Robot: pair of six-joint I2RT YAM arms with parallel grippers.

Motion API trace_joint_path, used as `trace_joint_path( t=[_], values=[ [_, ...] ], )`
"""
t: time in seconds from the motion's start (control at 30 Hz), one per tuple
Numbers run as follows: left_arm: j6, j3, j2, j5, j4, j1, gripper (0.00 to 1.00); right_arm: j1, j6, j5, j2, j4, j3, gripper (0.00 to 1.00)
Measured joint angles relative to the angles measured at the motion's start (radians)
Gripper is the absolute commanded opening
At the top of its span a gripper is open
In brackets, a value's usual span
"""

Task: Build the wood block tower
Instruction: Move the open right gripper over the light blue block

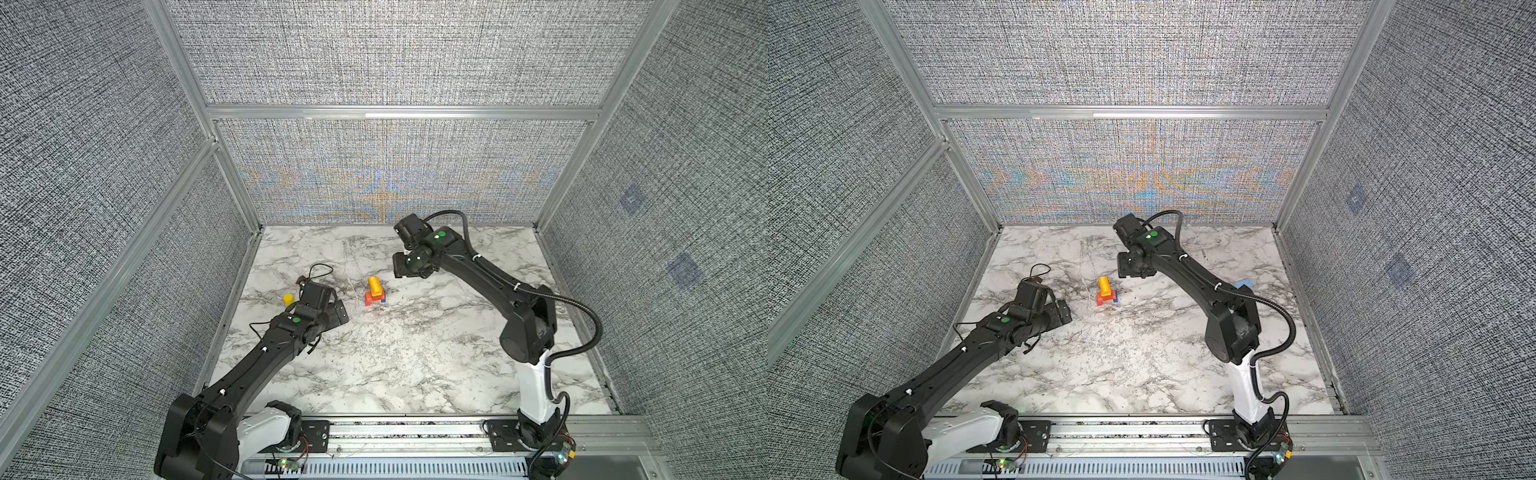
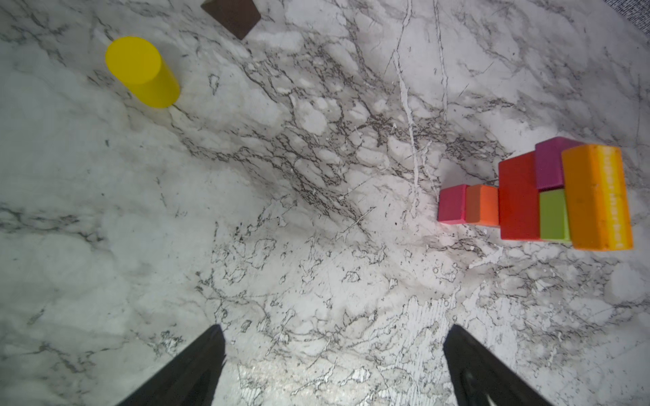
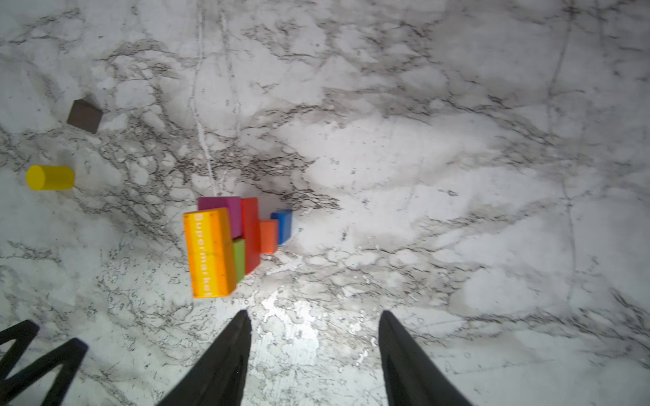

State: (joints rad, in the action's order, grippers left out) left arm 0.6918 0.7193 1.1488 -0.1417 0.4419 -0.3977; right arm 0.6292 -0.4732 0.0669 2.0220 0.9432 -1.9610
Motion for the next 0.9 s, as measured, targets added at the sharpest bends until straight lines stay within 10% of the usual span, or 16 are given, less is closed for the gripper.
trace_joint_path(
  t=[0.9],
  values=[
    [-0.029, 0.288, 0.364, -0.137, -0.133, 0.02, 0.99, -0.641, -0.002, -0.077, -0.206, -0.298, 0.56, 0.75]
  ],
)
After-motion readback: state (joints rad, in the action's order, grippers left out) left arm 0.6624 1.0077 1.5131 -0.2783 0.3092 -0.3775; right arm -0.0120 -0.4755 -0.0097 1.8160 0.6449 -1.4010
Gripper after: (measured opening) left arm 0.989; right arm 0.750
